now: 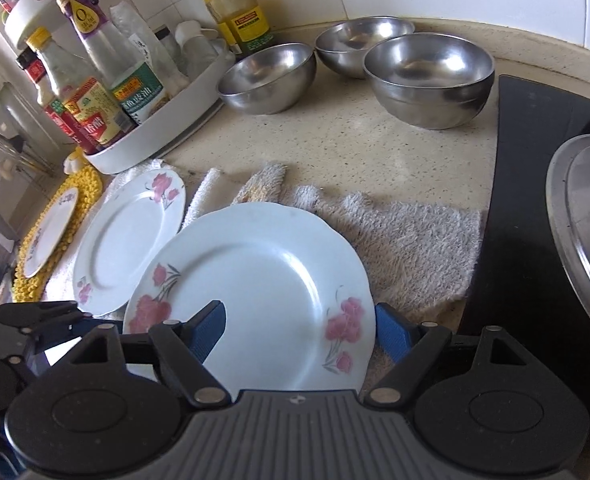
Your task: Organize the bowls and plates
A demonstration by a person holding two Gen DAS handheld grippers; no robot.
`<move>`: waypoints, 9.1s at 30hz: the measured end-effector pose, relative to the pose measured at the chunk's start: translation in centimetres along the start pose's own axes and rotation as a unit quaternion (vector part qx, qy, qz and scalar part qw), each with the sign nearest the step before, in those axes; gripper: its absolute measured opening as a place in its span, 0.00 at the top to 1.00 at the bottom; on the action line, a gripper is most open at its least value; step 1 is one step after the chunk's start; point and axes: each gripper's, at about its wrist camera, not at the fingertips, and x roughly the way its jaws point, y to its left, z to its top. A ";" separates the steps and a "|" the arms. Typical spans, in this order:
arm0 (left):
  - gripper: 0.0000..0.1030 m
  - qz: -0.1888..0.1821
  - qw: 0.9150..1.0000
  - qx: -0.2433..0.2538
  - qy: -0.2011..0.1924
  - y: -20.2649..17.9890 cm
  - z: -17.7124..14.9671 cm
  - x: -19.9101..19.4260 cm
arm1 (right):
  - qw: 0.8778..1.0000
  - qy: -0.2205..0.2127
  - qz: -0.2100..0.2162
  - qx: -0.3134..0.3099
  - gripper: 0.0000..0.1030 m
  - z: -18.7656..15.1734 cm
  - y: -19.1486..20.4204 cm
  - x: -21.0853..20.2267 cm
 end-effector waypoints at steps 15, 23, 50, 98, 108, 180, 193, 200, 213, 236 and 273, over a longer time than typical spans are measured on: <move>0.08 0.045 0.998 -0.021 -0.041 -1.0 1.6 -0.1 | 1.000 0.000 0.017 -0.004 0.24 -0.3 -0.2 -1.0; 0.08 0.040 0.997 -0.036 -0.058 0.0 1.7 -1.4 | 1.000 -0.017 0.022 0.007 0.24 0.4 1.0 -2.1; 0.06 0.108 0.981 -0.108 -0.122 8.6 0.4 -7.8 | 0.996 -0.002 0.064 -0.058 0.24 5.1 11.7 4.0; 0.05 0.088 0.989 -0.081 -0.084 15.0 3.5 -5.1 | 0.999 0.023 0.015 -0.029 0.24 8.2 13.9 9.2; 0.04 0.110 0.990 -0.022 -0.080 13.7 3.1 -5.1 | 0.999 0.016 -0.003 -0.041 0.24 7.7 14.3 8.4; 0.07 0.199 0.961 -0.162 -0.100 32.9 -3.4 -14.4 | 0.977 0.085 0.161 -0.115 0.29 8.4 32.7 19.4; 0.03 0.196 0.965 -0.138 -0.107 33.3 -3.3 -13.9 | 0.980 0.094 0.154 -0.086 0.27 8.6 31.8 20.5; 0.00 0.205 0.961 -0.143 -0.118 33.3 -3.6 -14.0 | 0.979 0.077 0.169 -0.086 0.19 8.0 31.6 20.3; 0.02 0.225 0.957 -0.142 -0.117 31.7 -3.8 -14.1 | 0.986 0.058 0.110 -0.113 0.46 7.4 33.2 19.5; 0.00 0.226 0.959 -0.136 -0.107 31.1 -4.1 -13.6 | 0.987 0.064 0.127 -0.073 0.43 7.3 31.4 19.4; 0.08 0.245 0.957 -0.079 -0.133 23.5 -1.4 -15.0 | 0.989 0.000 0.144 -0.041 0.43 7.3 28.0 13.6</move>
